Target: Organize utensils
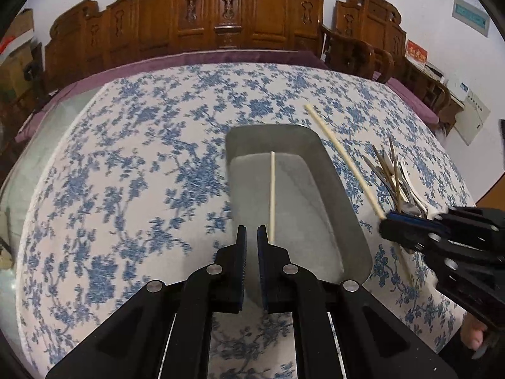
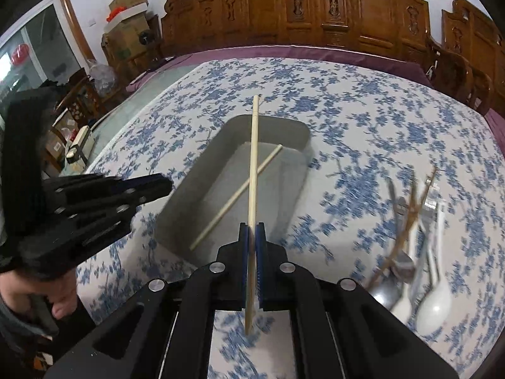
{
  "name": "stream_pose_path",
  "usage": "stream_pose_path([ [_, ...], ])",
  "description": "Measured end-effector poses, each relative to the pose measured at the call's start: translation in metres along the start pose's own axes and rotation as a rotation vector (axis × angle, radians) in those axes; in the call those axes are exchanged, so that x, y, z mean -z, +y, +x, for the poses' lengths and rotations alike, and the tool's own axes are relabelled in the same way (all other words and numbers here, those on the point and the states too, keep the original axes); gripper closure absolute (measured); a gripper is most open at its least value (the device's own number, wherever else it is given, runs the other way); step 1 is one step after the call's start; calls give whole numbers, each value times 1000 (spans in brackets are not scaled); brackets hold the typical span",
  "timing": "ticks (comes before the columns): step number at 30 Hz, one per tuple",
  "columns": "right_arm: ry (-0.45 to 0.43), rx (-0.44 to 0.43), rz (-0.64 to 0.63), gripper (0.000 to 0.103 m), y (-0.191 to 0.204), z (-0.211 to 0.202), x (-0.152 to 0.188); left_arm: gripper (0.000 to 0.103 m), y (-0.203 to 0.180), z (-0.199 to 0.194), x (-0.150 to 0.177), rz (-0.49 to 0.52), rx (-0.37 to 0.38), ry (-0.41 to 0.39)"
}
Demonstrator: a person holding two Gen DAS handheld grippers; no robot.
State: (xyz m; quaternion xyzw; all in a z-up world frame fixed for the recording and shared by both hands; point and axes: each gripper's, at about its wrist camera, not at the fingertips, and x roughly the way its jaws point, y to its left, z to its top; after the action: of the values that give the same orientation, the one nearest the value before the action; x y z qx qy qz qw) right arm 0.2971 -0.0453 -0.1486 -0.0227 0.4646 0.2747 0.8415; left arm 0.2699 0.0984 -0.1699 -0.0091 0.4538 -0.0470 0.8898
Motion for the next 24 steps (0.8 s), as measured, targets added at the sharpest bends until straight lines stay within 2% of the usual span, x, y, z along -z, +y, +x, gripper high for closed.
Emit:
stream_pose_path([
  [6, -7, -6, 8, 97, 7, 25, -16, 97, 16, -14, 2, -10, -5, -21],
  [14, 3, -6, 22, 97, 8, 50, -20, 97, 26, -24, 4, -13, -4, -36],
  [24, -13, -45, 16, 95, 6, 48, -19, 97, 24, -31, 7, -4, -7, -43],
])
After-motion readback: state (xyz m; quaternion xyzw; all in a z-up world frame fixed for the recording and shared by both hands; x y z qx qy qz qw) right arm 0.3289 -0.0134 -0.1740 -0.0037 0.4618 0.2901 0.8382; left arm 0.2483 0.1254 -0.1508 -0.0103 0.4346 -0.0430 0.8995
